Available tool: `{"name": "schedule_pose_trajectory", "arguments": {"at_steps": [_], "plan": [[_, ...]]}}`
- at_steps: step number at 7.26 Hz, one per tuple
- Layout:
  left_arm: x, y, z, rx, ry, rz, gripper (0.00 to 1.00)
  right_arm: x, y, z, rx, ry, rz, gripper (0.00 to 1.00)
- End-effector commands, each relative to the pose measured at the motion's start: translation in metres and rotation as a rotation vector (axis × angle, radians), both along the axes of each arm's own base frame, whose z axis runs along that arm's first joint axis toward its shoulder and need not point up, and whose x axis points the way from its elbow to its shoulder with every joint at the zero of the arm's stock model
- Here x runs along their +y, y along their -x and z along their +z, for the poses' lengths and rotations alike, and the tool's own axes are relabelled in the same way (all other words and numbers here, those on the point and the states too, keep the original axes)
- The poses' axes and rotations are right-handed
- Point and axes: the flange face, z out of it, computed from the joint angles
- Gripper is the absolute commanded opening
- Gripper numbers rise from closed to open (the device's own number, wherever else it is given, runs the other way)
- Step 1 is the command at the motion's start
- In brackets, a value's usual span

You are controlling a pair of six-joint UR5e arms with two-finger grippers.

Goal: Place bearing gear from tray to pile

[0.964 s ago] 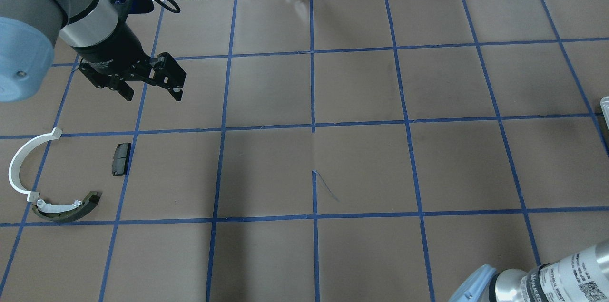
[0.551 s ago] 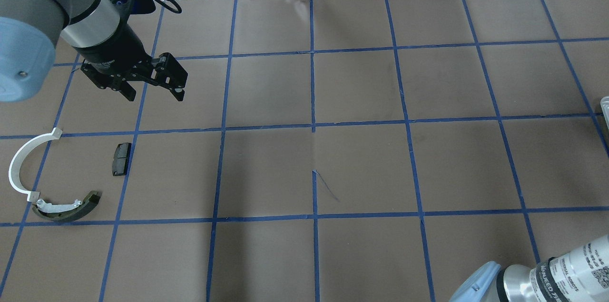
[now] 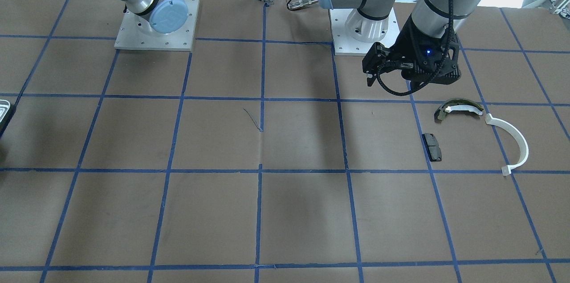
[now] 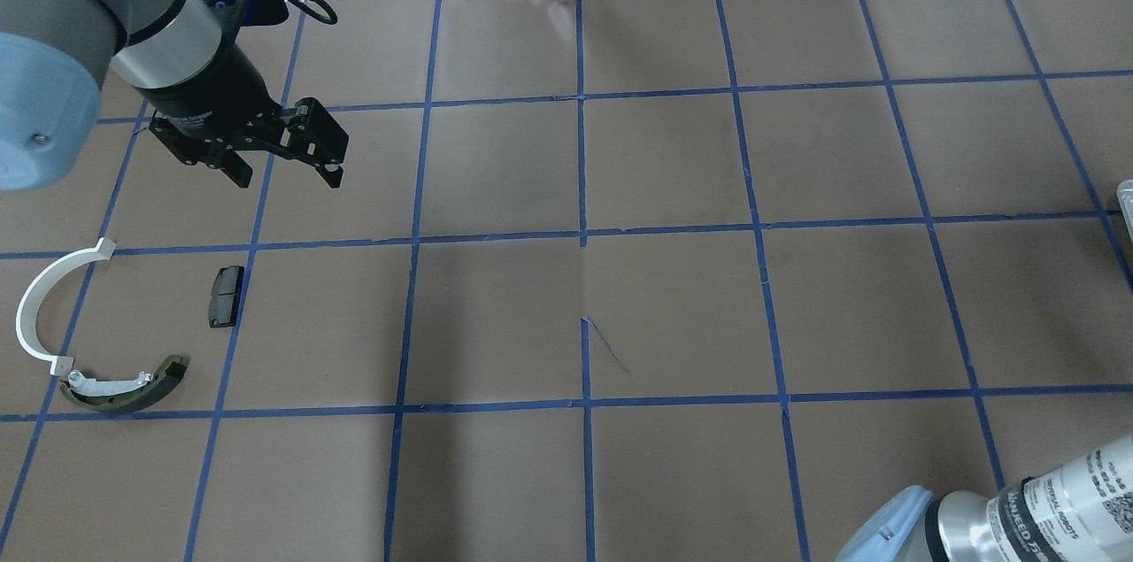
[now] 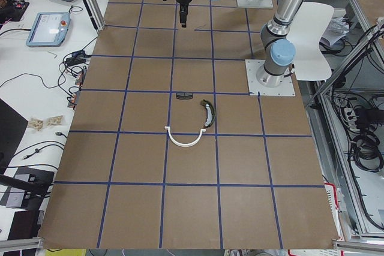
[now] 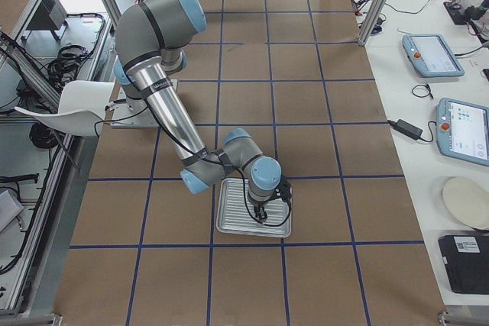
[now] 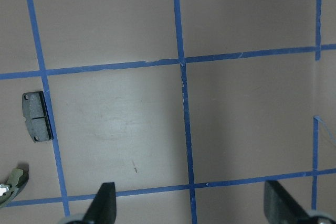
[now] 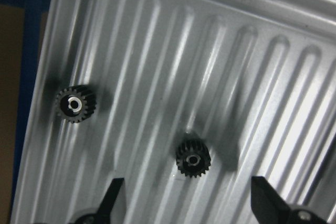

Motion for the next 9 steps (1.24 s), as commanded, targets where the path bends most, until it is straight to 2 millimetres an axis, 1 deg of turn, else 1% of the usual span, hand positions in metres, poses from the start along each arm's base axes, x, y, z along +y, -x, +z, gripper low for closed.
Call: {"name": "schedule_pose_trajectory", "arguments": {"at_steps": [1, 3, 4, 5, 6, 7, 9], "plan": [[0.001, 0.0, 0.0, 0.0, -0.001, 0.0, 1.0, -0.002, -0.001, 0.001, -0.002, 0.01, -0.019, 0.75], [0.001, 0.0, -0.003, -0.001, -0.006, 0.0, 1.0, -0.005, 0.002, -0.006, 0.003, 0.019, -0.021, 0.74], [0.001, 0.0, -0.002, -0.003, -0.003, 0.0, 1.0, -0.006, 0.002, -0.007, 0.004, 0.036, -0.019, 0.74], [0.001, 0.0, -0.001, -0.002, -0.003, 0.0, 1.0, -0.007, 0.002, -0.006, 0.003, 0.043, -0.019, 0.67], [0.002, 0.0, -0.002, -0.005, -0.005, 0.0, 1.0, -0.007, 0.002, -0.007, 0.003, 0.043, -0.021, 0.58], [0.002, 0.0, -0.002, -0.005, -0.005, 0.0, 1.0, -0.007, 0.002, -0.012, -0.004, 0.037, -0.021, 0.46], [0.001, 0.0, -0.001, -0.003, -0.003, 0.0, 1.0, -0.007, 0.003, -0.014, -0.009, 0.035, -0.022, 0.19]]}}
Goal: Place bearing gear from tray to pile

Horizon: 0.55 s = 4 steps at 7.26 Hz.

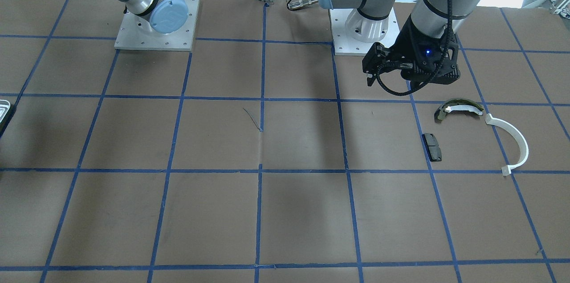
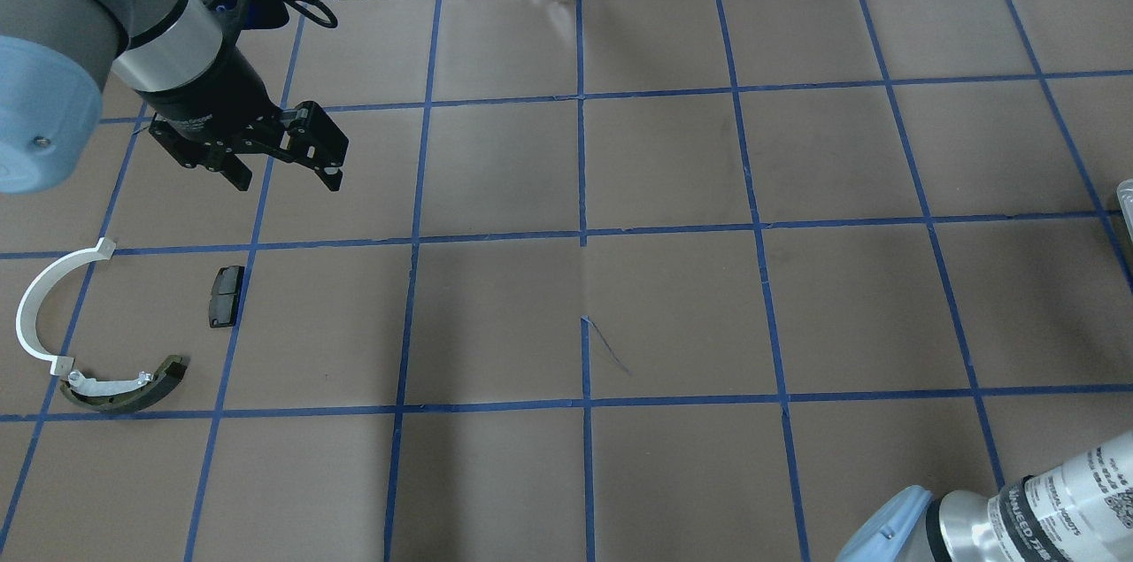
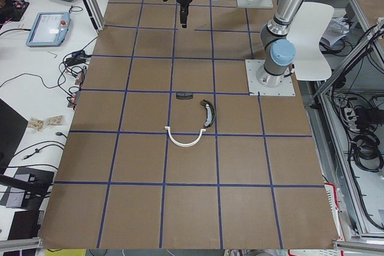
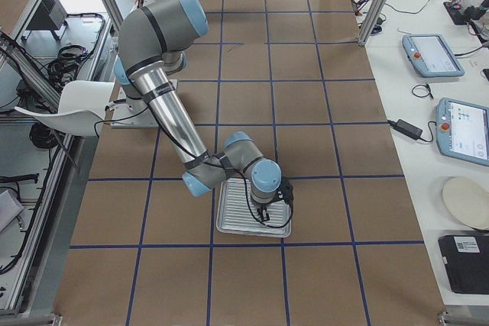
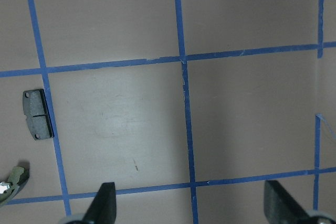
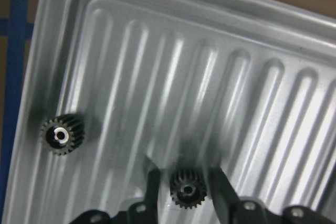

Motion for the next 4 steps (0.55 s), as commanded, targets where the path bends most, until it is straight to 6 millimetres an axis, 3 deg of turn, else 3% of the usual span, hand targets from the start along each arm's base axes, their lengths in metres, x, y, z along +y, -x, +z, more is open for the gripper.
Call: {"name": "schedule_pose_trajectory", "arguments": {"at_steps": [1, 3, 4], "plan": [[0.0, 0.002, 0.0, 0.007, -0.001, -0.003, 1.0, -0.002, -0.002, 0.003, -0.002, -0.001, -0.017, 0.09], [-0.002, 0.001, 0.002, 0.007, 0.006, -0.001, 1.0, -0.013, -0.019, 0.037, 0.029, 0.025, 0.006, 0.03], [-0.001, 0.001, 0.002, 0.007, 0.006, -0.001, 1.0, -0.035, -0.057, 0.069, 0.055, 0.041, 0.029, 0.02]]}}
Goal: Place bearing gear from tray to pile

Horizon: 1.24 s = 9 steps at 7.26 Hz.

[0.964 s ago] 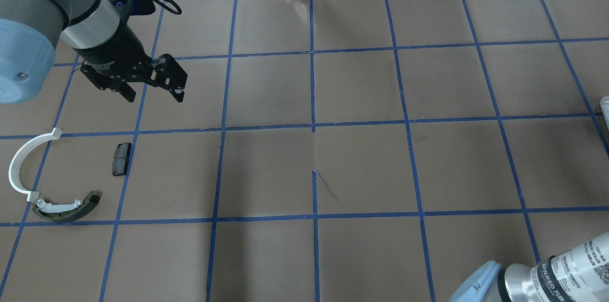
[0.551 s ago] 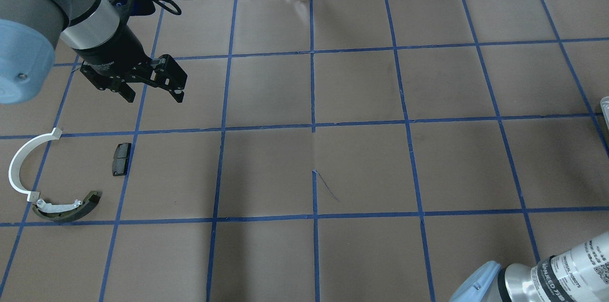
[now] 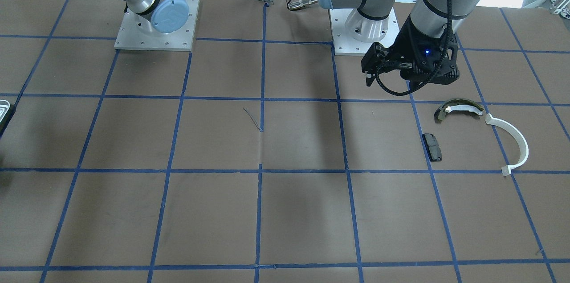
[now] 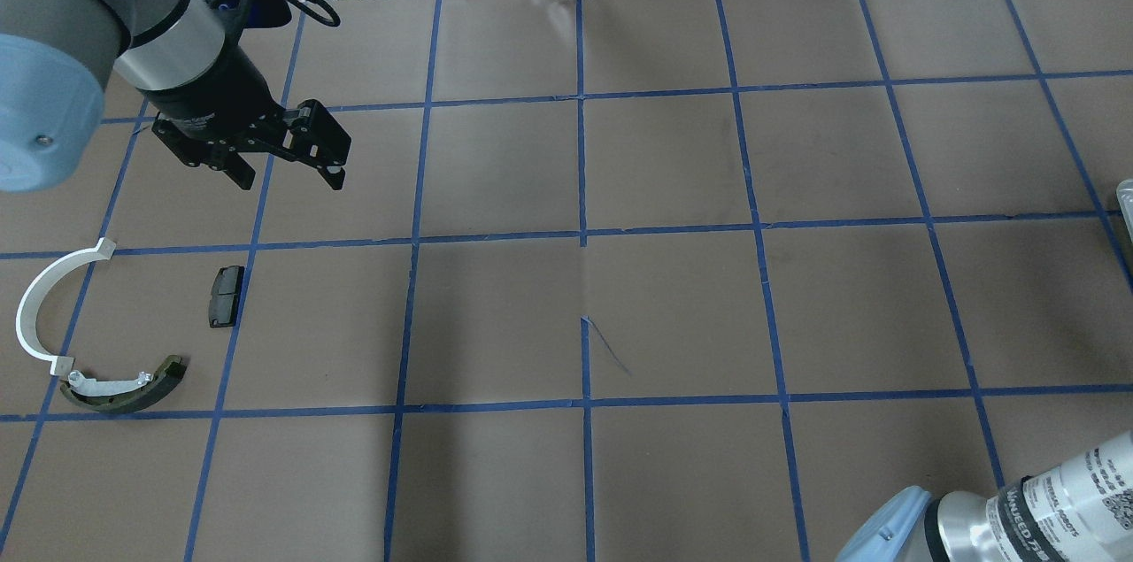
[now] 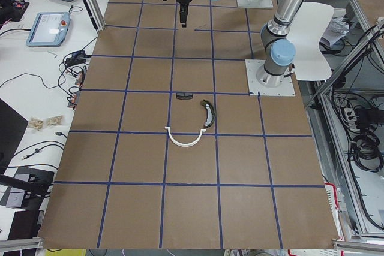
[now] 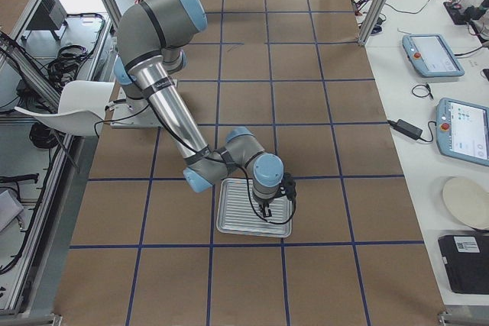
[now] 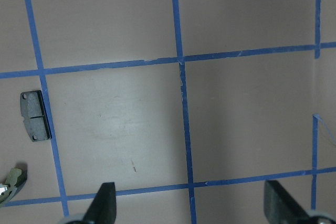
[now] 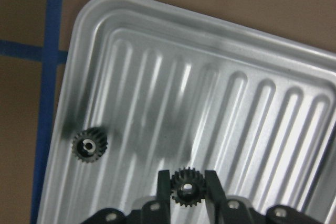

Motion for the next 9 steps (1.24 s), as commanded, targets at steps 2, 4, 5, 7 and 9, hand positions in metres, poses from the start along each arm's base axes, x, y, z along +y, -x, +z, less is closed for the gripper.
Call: {"name": "schedule_pose_trajectory", "arguments": {"at_steps": [2, 4, 5, 7, 9], "plan": [[0.0, 0.0, 0.001, 0.0, 0.003, -0.001, 1.0, -0.07, -0.168, 0.09, -0.001, 0.001, 0.037, 0.01], [0.002, 0.0, -0.002, 0.0, -0.003, 0.001, 1.0, -0.101, -0.358, 0.081, -0.037, -0.044, 0.04, 0.0], [0.004, 0.0, -0.005, -0.001, -0.008, 0.001, 1.0, -0.099, -0.453, 0.066, -0.045, -0.067, 0.034, 0.0], [0.006, -0.001, -0.003, -0.009, -0.004, -0.001, 1.0, -0.077, -0.63, 0.052, -0.095, -0.057, -0.021, 0.0], [0.007, -0.001, 0.0, -0.008, 0.001, 0.0, 1.0, -0.045, -0.762, 0.015, -0.117, -0.015, -0.096, 0.0]]}}
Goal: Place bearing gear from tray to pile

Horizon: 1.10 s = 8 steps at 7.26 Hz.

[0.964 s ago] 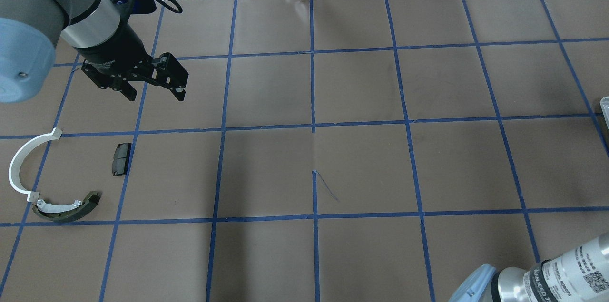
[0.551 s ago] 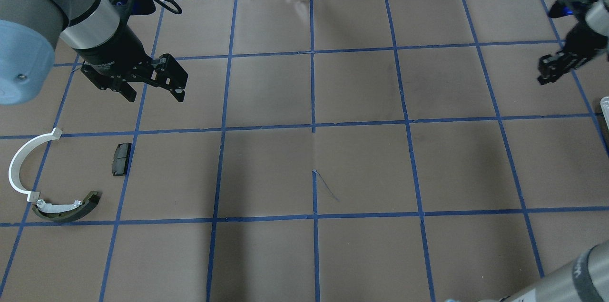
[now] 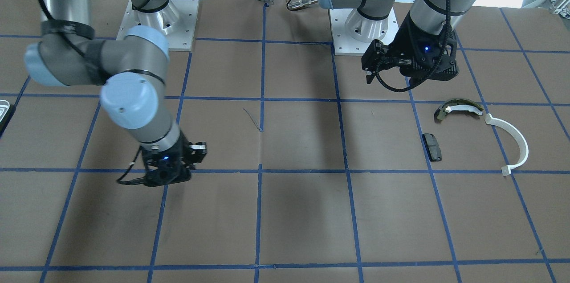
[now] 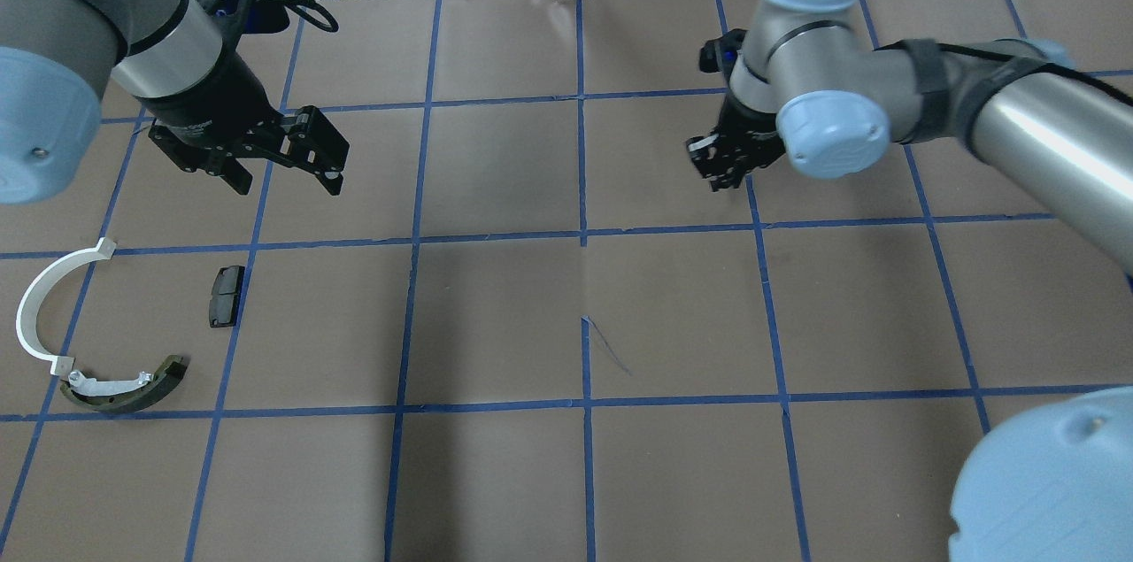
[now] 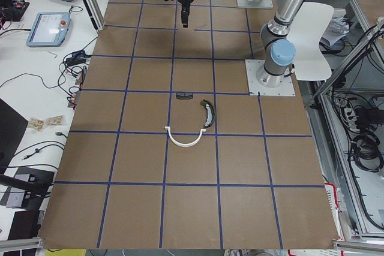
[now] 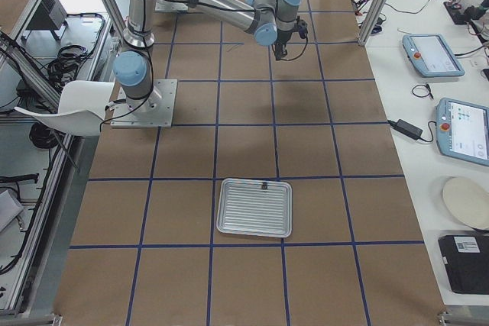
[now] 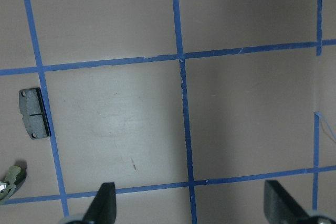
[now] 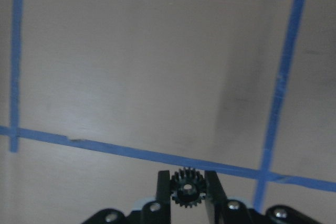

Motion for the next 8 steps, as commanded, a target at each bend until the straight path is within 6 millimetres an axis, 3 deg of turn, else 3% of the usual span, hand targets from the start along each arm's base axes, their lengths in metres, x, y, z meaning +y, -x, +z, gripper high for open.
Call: {"name": "schedule_pose_trajectory", "arguments": {"at_steps": [1, 2, 3, 5, 6, 7, 8], "plan": [[-0.004, -0.003, -0.007, 0.001, -0.014, 0.006, 1.0, 0.057, -0.141, -0.033, -0.026, 0.027, -0.075, 0.0], [-0.007, -0.004, -0.013, -0.005, -0.026, 0.007, 1.0, 0.081, -0.171, -0.043, -0.022, 0.002, -0.091, 0.0], [-0.007, -0.003, -0.013, -0.003, -0.026, 0.006, 1.0, 0.089, -0.181, -0.038, -0.053, -0.009, -0.087, 0.06], [-0.008, -0.003, -0.017, -0.002, -0.037, 0.007, 1.0, 0.079, -0.172, -0.037, -0.046, 0.036, 0.03, 1.0], [-0.013, -0.004, -0.025, -0.003, -0.051, 0.004, 1.0, 0.052, -0.134, -0.023, -0.004, 0.077, 0.064, 1.0], [-0.016, -0.002, -0.038, 0.0, -0.07, 0.001, 1.0, 0.022, -0.067, -0.007, 0.039, 0.054, -0.006, 1.0], [-0.021, -0.001, -0.055, -0.001, -0.07, 0.016, 1.0, 0.004, 0.005, 0.014, 0.063, 0.032, 0.064, 1.0]]}}
